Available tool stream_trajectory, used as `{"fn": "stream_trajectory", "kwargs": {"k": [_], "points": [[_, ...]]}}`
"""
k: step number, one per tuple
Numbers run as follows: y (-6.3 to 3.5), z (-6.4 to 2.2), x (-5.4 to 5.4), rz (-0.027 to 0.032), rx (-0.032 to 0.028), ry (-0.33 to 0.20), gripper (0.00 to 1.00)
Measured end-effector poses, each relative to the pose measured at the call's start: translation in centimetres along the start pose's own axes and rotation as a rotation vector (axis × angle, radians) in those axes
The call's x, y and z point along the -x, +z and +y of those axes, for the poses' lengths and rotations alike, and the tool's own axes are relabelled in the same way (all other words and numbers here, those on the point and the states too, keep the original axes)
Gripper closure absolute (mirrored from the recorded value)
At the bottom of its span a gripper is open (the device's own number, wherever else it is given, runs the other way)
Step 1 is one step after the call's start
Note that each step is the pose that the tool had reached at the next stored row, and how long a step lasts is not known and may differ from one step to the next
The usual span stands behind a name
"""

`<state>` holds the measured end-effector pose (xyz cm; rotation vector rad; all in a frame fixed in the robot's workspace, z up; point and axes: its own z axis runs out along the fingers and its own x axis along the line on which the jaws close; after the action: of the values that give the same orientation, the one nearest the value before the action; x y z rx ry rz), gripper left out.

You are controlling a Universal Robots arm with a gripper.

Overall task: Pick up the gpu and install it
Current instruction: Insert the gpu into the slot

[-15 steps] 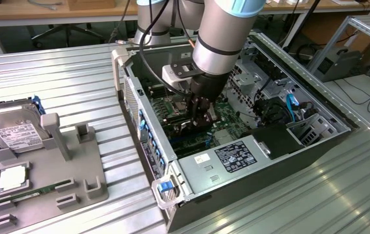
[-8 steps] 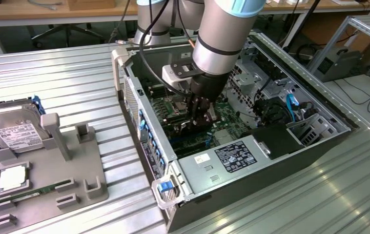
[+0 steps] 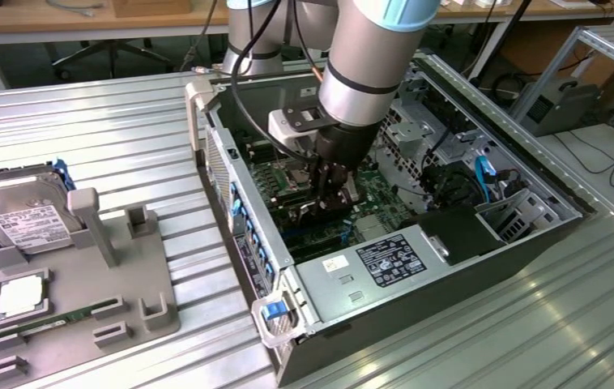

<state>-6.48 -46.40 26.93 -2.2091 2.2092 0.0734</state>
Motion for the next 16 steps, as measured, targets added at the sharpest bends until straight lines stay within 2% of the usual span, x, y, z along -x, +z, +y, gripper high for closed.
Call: {"fn": "stream_trajectory", "kwargs": {"k": [16], "points": [[0.09, 0.21, 0.02, -0.0009, -0.0018, 0.000, 0.74]]}}
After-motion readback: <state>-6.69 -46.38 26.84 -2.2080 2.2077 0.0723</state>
